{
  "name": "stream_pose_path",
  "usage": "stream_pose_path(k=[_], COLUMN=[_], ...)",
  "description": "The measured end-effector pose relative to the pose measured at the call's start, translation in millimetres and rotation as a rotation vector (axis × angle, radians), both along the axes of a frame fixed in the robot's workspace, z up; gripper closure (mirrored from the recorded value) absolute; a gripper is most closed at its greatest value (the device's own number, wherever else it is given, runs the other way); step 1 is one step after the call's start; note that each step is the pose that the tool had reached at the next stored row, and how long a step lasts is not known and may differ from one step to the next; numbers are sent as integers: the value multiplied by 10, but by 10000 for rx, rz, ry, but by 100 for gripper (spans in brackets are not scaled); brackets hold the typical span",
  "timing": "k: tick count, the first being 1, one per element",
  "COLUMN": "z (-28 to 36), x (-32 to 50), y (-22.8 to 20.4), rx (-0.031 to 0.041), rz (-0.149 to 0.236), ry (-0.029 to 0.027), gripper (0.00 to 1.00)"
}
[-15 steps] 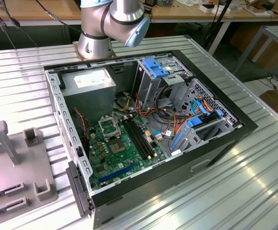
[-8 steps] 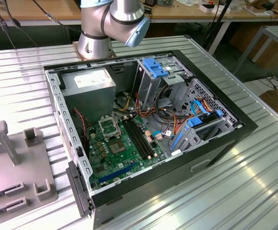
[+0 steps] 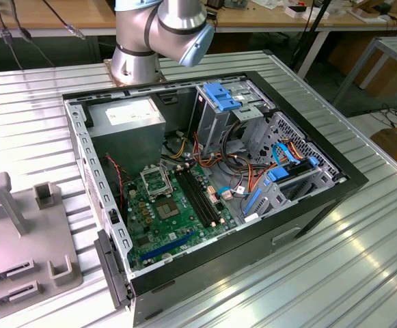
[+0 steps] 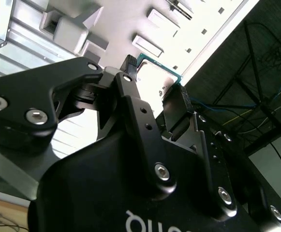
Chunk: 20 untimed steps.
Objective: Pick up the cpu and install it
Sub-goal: 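Pick up the cpu and move it towards the insertion slot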
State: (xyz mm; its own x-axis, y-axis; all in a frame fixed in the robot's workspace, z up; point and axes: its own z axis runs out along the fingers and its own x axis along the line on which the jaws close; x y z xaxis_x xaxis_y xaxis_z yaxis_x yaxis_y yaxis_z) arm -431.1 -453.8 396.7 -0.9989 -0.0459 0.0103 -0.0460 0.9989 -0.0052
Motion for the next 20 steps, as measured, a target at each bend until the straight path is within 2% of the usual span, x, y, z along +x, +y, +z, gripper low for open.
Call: stream_pose_path(k=[17,20], z=[0,3], x=[200,206], y=[-7,-8], rx=[0,-2], rz=[-14,-14], ry=[12,15], gripper=[53,53])
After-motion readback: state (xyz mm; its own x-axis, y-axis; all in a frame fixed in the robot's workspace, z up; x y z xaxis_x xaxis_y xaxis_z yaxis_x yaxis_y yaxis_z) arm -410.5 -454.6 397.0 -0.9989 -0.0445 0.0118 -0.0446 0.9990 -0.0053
